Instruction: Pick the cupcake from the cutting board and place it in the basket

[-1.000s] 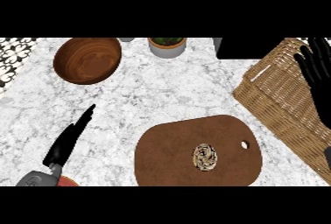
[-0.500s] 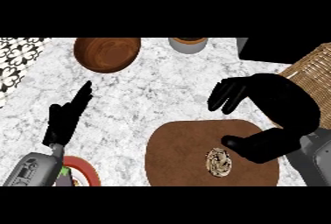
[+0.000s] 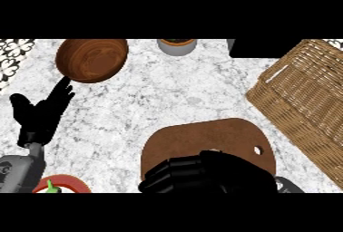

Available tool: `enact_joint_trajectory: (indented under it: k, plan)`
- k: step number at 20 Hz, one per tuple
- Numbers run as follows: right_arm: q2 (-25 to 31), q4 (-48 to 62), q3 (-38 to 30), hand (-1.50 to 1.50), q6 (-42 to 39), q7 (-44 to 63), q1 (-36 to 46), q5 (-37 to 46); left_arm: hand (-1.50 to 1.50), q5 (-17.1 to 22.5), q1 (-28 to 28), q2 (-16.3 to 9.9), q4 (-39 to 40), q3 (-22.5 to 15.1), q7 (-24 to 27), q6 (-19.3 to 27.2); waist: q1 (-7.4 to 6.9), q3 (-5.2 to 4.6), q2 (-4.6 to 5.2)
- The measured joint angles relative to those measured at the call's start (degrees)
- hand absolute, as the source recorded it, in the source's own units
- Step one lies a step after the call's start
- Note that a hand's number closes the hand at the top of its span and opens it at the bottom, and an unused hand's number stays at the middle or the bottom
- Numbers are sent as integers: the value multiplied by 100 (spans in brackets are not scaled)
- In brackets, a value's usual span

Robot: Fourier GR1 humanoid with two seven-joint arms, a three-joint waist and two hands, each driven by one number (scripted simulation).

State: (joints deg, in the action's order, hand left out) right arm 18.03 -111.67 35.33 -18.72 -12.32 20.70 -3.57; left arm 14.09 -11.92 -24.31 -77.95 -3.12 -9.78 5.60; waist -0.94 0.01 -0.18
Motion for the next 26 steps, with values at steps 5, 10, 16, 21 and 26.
enact_joint_trajectory:
  k: [5,10,16,21,26]
  plan:
    - [448,-516,-140,-150,-310,1475,667,234,0,44,-40,-20,19,110,-103,4,98,-15,-27]
    - [1155,-601,-676,-150,-659,2589,1586,810,0,40,-12,-51,39,158,-82,-25,134,-24,-43]
    - [1518,-130,-1212,-150,-1662,3771,2703,112,0,-6,-5,-27,-47,163,-113,-51,79,-18,-15]
    - [1905,397,-1507,-150,-2757,4026,3115,-874,0,-60,118,75,-111,161,-63,-25,72,-13,-2]
    - [2184,713,-1991,-150,-3346,3805,2934,-1517,0,-149,124,129,-99,199,-47,-56,96,-7,8]
